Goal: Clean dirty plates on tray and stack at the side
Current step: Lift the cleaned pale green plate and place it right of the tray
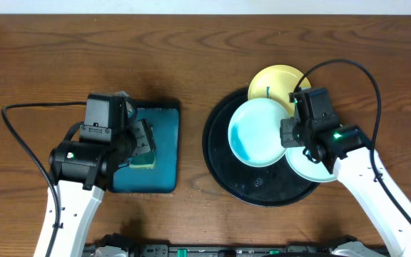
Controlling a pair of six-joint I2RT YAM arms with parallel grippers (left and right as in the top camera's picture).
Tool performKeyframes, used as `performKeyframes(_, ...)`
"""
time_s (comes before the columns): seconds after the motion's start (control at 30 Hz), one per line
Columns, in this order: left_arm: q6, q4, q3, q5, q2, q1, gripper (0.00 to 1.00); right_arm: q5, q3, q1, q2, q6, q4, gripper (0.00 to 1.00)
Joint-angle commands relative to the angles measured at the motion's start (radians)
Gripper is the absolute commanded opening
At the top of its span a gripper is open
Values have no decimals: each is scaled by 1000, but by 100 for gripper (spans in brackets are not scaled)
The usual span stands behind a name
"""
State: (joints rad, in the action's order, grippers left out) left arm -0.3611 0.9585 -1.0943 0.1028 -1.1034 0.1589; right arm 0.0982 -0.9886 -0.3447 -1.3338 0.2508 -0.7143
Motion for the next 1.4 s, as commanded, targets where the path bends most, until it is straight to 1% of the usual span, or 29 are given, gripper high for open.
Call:
performKeyframes(0.0, 13, 14, -20, 6, -8, -3, 60, 89, -56, -54, 20, -43, -31, 1)
performKeyframes(0.13, 13, 21, -19, 5, -23, -3, 59, 244, -85, -153, 20, -34, -97, 1)
performKeyframes(0.3, 13, 25, -19, 2, -35, -3, 60, 585, -87, -311, 20, 59, -161, 1)
performKeyframes(0.63, 13, 30, -18, -10, -39, -3, 60, 913, -87, -544, 20, 67, -161, 1)
performKeyframes(1.0, 13, 35, -16, -10, -40, -3, 60, 1188, -87, -716, 20, 66, -161, 1)
performKeyframes(1.2, 13, 35, -16, -10, -40, -3, 60, 1212, -87, -764, 20, 32, -160, 1)
performKeyframes(1.37, 13, 35, -16, -10, -40, -3, 60, 1215, -87, -768, 20, 32, -157, 1)
